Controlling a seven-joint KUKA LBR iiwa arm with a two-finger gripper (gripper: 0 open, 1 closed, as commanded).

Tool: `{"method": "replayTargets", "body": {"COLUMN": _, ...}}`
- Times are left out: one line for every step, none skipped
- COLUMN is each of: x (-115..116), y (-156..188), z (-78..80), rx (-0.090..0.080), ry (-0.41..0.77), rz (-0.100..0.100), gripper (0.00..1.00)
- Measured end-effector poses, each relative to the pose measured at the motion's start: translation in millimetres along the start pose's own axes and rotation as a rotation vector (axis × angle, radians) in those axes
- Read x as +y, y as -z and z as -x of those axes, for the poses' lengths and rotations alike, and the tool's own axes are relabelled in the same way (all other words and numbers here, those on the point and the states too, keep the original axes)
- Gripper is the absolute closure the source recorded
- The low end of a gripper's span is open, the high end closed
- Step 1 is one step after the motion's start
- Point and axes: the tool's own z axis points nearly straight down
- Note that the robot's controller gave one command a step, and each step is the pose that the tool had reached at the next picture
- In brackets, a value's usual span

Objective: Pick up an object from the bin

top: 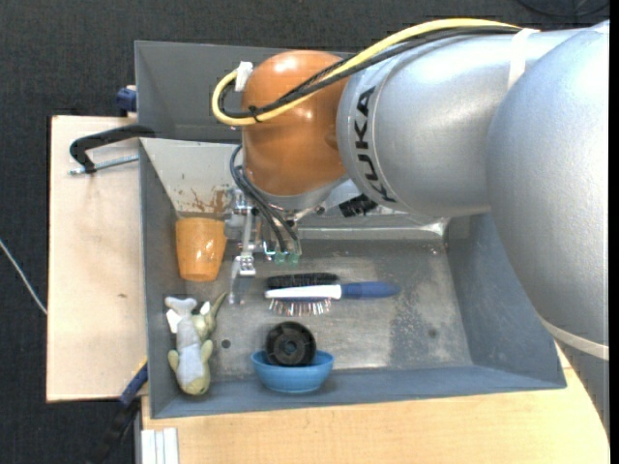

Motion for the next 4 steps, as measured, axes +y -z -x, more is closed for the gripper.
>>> {"method": "replayTargets", "body": {"x": -80.0, "y": -105.0, "z": -4.1, "rx": -0.016, "ry": 0.195, "rz": 0.004, "gripper": 0.0}}
{"method": "replayTargets", "body": {"x": -78.3, "y": -103.1, "z": -3.9, "rx": -0.017, "ry": 0.198, "rz": 0.004, "gripper": 1.0}}
{"method": "replayTargets", "body": {"x": -79.1, "y": -104.2, "z": -5.1, "rx": -0.013, "ry": 0.198, "rz": 0.002, "gripper": 0.0}}
{"method": "replayTargets", "body": {"x": -169.6, "y": -103.8, "z": -36.0, "rx": -0.018, "ry": 0.21, "rz": 0.001, "gripper": 0.0}}
